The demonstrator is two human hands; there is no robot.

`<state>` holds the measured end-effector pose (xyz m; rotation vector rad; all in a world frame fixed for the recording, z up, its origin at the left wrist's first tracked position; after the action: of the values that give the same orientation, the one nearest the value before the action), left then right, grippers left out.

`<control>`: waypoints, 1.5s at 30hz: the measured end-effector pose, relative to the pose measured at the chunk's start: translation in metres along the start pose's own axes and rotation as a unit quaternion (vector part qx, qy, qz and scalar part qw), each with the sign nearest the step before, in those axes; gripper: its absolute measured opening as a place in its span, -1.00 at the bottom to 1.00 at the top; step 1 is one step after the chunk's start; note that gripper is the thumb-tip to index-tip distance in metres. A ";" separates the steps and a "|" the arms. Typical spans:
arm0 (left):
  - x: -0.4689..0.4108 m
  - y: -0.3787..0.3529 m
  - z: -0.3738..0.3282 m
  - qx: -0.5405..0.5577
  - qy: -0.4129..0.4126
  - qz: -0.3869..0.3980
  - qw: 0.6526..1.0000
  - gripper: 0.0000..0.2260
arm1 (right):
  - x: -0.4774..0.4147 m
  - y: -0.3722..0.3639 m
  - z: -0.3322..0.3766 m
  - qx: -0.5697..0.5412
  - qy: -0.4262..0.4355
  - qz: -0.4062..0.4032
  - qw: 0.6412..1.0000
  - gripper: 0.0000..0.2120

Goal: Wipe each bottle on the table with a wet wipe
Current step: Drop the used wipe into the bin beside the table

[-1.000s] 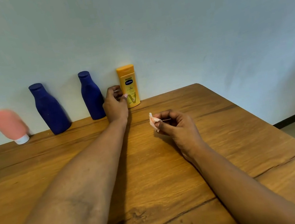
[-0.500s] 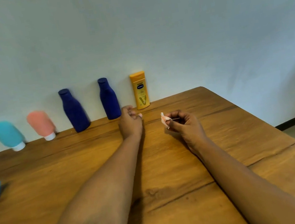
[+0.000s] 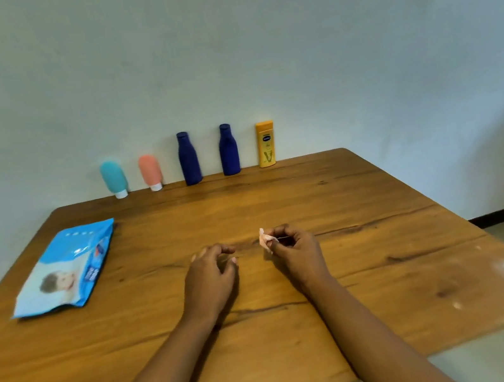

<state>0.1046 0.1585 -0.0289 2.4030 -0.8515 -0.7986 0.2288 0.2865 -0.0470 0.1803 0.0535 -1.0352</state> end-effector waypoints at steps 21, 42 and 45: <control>-0.022 0.040 0.053 -0.249 0.049 0.076 0.964 -0.61 | -0.009 -0.065 0.017 0.286 0.093 0.076 0.951 -0.84; 0.027 0.061 0.045 -0.149 0.136 0.219 0.955 -0.53 | 0.038 -0.113 0.045 0.493 0.088 0.326 0.802 -0.65; 0.051 0.082 0.051 -0.126 0.141 0.235 0.953 -0.52 | 0.052 -0.111 0.047 0.484 0.072 0.357 0.796 -0.62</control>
<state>0.0703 0.0546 -0.0363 1.9161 -1.0694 -0.3429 0.1581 0.1786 -0.0213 1.1305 -0.3986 -0.1937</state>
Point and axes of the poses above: each hand's wrist, its own x-axis away from the middle knuckle, its own y-axis out of the back of the hand, z = x × y, the point moved 5 cm from there along -x, towards the middle knuckle, and after that the axes turned 8 degrees about x, right-handed, at the moved point
